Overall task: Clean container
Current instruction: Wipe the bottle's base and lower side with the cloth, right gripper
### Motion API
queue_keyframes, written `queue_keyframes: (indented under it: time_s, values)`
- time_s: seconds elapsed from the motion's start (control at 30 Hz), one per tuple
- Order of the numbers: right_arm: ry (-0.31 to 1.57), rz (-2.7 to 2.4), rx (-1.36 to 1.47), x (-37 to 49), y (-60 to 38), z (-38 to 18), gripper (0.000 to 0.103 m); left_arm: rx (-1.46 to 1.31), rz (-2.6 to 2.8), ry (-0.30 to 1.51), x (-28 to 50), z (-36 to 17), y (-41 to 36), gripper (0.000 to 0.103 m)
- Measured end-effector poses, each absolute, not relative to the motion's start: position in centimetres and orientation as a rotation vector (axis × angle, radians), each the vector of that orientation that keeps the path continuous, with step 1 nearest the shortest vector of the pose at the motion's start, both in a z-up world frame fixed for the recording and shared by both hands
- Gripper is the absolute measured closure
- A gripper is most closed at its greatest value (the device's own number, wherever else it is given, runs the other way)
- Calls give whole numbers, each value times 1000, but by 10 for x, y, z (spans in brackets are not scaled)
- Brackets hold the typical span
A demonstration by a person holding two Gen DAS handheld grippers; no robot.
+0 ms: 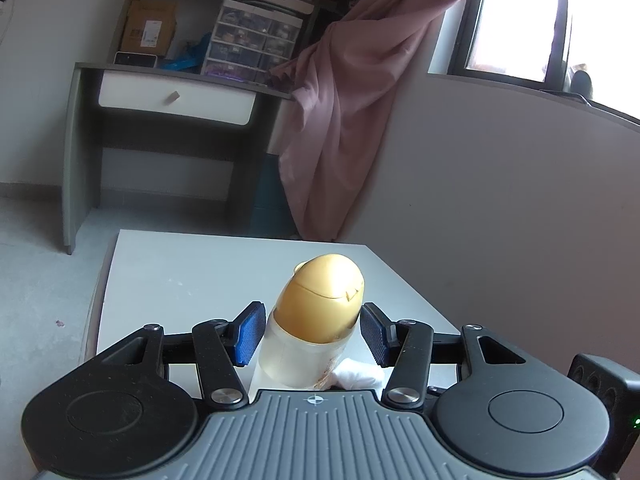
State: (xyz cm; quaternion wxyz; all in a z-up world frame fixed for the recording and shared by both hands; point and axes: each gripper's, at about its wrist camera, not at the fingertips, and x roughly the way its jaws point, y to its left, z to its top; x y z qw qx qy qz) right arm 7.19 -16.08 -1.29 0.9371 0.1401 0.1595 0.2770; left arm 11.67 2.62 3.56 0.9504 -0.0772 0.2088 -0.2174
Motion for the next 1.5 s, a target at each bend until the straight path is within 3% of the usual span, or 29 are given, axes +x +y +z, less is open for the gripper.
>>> queue_keyframes:
  time_s: [0.4,1.0,1.5]
  values:
    - [376,543,253,68,-151,-26,91,-153,-446,414,114,35,27,50]
    - [253,563,280,65,-161,2,91,-146,-443,420,117,35,32,50]
    - [383,566,261,76,-159,-27,91,-151,-451,424,121,32,37,50]
